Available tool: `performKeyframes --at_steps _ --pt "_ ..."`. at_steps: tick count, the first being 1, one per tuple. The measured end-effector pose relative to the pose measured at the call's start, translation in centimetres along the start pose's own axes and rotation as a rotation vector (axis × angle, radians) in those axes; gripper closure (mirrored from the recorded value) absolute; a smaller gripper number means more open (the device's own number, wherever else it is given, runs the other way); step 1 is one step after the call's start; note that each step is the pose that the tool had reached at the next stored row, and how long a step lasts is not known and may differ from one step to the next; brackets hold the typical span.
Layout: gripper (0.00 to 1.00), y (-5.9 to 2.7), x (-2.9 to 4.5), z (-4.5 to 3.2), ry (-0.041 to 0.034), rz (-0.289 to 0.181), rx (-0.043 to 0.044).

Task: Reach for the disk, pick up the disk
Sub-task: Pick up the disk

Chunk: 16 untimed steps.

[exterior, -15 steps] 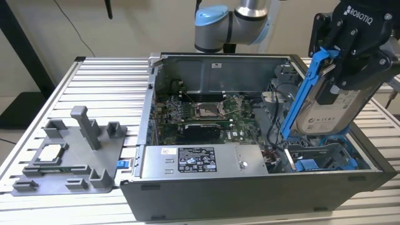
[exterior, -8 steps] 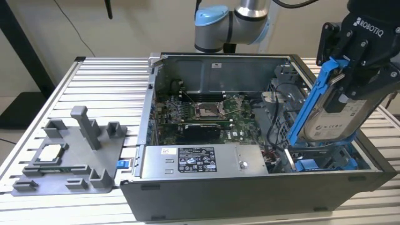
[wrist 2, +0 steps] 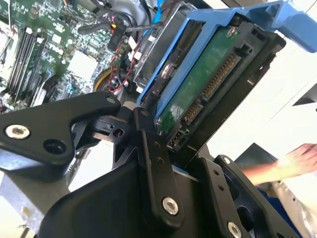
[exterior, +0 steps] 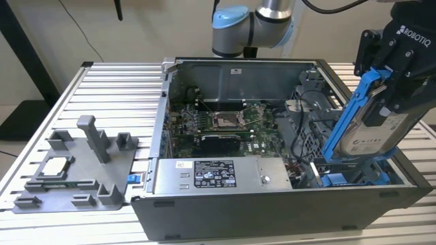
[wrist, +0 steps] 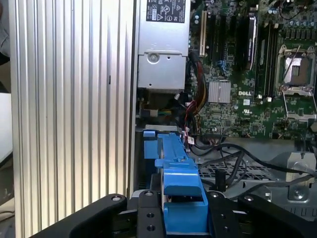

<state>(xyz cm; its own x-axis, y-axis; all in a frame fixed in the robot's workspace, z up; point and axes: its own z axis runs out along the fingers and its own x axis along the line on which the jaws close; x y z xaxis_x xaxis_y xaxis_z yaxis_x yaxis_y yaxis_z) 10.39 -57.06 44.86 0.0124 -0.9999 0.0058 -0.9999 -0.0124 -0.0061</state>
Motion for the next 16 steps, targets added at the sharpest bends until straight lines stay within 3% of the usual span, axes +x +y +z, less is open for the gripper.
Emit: performKeyframes --at_steps 16 --pt "1.00 -0.02 0.00 0.37 0.0000 0.000 0.0000"
